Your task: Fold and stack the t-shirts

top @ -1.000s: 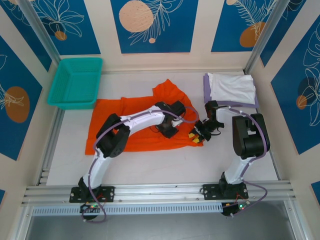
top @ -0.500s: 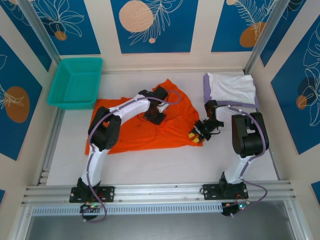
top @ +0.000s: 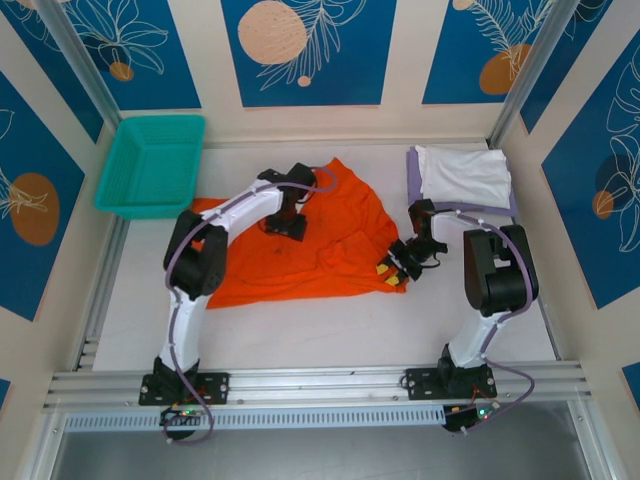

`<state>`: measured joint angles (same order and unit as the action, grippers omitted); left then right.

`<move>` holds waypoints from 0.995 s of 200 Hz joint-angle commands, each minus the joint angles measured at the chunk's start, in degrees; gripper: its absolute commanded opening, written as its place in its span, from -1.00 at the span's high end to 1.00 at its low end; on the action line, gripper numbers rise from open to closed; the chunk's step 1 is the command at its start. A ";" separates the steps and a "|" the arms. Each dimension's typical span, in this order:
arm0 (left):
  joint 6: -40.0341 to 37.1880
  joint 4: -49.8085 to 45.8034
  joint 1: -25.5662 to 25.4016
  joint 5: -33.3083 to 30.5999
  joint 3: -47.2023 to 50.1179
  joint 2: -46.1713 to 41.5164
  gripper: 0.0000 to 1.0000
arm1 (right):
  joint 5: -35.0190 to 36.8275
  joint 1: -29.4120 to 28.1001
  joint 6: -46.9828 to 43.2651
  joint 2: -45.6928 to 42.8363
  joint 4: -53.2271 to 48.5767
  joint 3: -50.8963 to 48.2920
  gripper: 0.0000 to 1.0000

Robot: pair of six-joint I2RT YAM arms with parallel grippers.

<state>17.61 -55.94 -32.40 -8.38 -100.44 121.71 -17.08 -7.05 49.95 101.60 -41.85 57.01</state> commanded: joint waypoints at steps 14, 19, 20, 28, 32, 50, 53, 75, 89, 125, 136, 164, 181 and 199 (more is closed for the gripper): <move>8.82 -1.15 2.37 -4.54 13.04 -18.74 0.01 | 4.81 1.46 2.10 -4.58 -3.41 0.27 0.39; 9.82 -1.47 2.94 -4.93 15.27 -20.88 0.01 | 5.57 1.47 2.56 -5.74 -3.93 0.29 0.39; 10.08 -1.50 3.08 -4.95 15.71 -21.42 0.01 | 5.61 1.40 2.63 -5.99 -3.94 0.25 0.39; 11.54 -1.95 4.49 -5.02 19.34 -24.92 0.03 | 6.28 0.98 3.33 -8.27 -3.74 -0.08 0.39; 12.09 -1.90 5.46 -4.72 21.27 -26.69 0.05 | 6.44 0.62 3.71 -9.54 -3.26 -0.35 0.39; 13.30 -0.19 10.30 -0.04 29.91 -34.04 0.08 | 7.47 -2.09 5.01 -15.26 -0.51 -1.74 0.39; 13.53 -0.02 11.14 0.62 31.39 -35.08 0.08 | 7.77 -2.88 5.27 -15.96 -0.02 -1.99 0.39; 16.14 1.63 18.04 5.93 40.28 -39.70 0.09 | 6.31 -6.46 7.84 -16.09 3.86 -3.65 0.39; 17.57 3.55 22.30 8.32 44.92 -40.62 0.09 | 5.96 -7.74 8.15 -12.79 3.91 -3.37 0.40; 19.05 10.83 29.89 9.95 52.33 -38.59 0.11 | 9.24 -8.19 12.36 -7.09 2.61 -4.39 0.39; 19.08 12.26 30.96 9.65 53.49 -36.92 0.12 | 11.27 -8.05 14.56 -7.27 1.78 -5.37 0.39; 20.53 14.59 32.01 10.38 56.45 -34.51 0.14 | 14.67 -7.71 21.58 -9.40 -1.60 -8.30 0.38; 20.60 14.76 31.96 10.83 57.60 -33.53 0.14 | 15.38 -6.41 25.99 -11.09 -3.85 -10.46 0.42; 20.16 14.16 31.88 11.28 58.61 -33.59 0.14 | 16.52 -4.54 29.14 -13.88 -5.57 -13.04 0.46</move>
<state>37.17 -43.03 -1.13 0.67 -44.88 86.65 -5.10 -13.89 71.00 90.91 -40.45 47.81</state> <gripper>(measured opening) 0.432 0.277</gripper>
